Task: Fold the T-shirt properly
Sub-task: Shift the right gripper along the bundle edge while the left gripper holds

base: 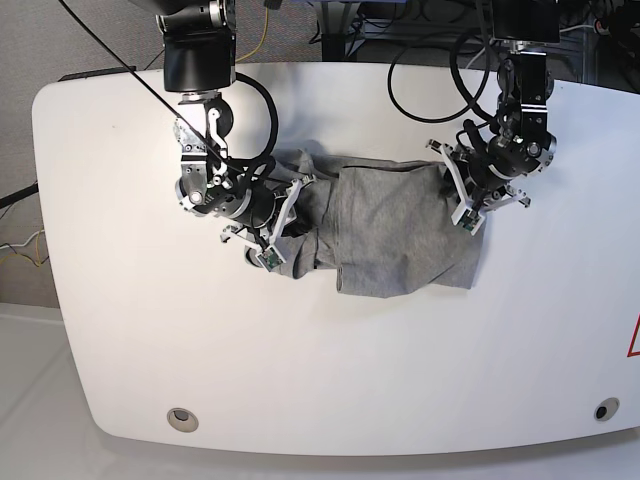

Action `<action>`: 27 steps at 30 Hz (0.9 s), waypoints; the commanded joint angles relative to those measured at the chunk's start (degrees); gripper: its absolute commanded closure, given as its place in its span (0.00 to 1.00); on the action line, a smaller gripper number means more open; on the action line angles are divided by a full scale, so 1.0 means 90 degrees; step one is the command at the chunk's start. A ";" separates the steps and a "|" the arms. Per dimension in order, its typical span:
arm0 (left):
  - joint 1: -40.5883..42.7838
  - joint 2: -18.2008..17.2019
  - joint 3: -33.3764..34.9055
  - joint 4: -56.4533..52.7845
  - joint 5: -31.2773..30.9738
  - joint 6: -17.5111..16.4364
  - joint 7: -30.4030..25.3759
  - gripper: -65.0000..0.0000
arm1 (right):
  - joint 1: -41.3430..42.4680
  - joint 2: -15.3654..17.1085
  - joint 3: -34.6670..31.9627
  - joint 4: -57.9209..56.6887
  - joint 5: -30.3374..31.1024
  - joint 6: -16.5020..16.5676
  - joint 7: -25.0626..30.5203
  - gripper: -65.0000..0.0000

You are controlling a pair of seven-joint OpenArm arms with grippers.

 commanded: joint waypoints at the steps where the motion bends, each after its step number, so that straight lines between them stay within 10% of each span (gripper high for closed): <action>1: 0.0105 0.0015 0.0029 -0.0040 0.0138 -0.0109 0.0450 0.78 | 0.0089 0.0034 0.0011 0.0100 -0.0087 0.0004 -0.0068 0.90; 18: 0.0066 0.0025 0.0029 -0.0040 0.0138 -0.0109 0.0450 0.78 | 0.0373 0.0170 0.0041 0.1428 -0.0077 -0.0006 -0.1054 0.88; 27: 0.0047 0.0034 0.0039 -0.0040 0.0138 -0.0109 0.0450 0.78 | 0.0363 0.0180 0.0314 0.1966 -0.0077 0.0013 -0.1533 0.45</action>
